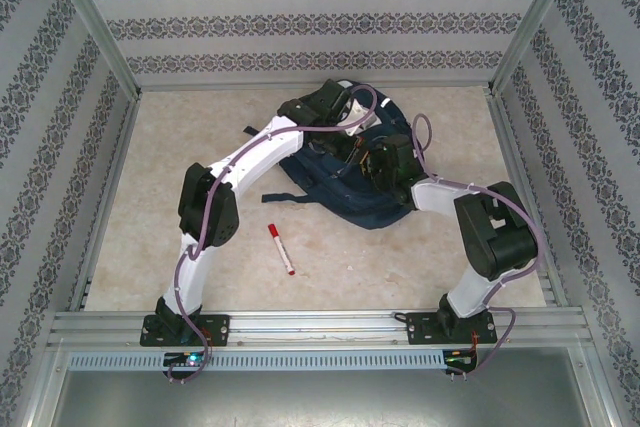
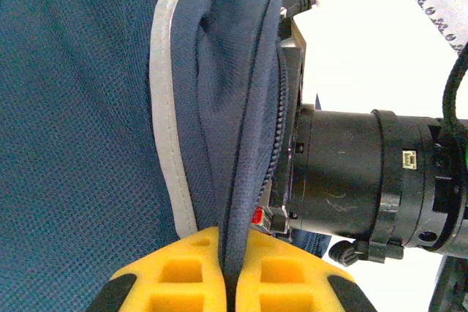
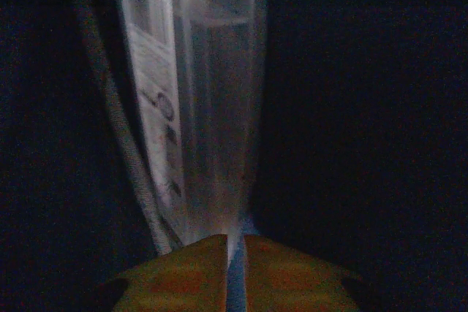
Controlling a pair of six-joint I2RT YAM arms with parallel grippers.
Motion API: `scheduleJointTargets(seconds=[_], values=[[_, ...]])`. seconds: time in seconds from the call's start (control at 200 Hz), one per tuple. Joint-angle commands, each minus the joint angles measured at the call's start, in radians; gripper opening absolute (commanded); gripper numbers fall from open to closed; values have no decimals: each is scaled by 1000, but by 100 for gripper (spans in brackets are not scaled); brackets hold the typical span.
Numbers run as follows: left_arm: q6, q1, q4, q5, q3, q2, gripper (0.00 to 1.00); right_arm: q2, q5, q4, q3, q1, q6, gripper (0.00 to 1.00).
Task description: Pack books, pencil case, and school supplies into a backpack
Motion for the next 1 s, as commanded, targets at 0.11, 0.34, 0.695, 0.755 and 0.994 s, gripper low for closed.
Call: scheduleJointTargets(seconds=[0.11,0.34,0.695,0.755,0.994], values=[[52,-8,-18,54,-1,-92,0,19,-68,109,34,-3,-25,19],[47,7,5,51,-28,-108,0,-71,-162,36,-7,-65,-202,32],[32,8,40,71,-51,-121,0,-53,-207,104,-99,-155,-321,0],[33,8,42,68,-56,-122,0,-28,-203,130,-91,-154,-338,0],[60,9,41,70,-66,-130,0,88,-288,247,17,-151,-481,4]])
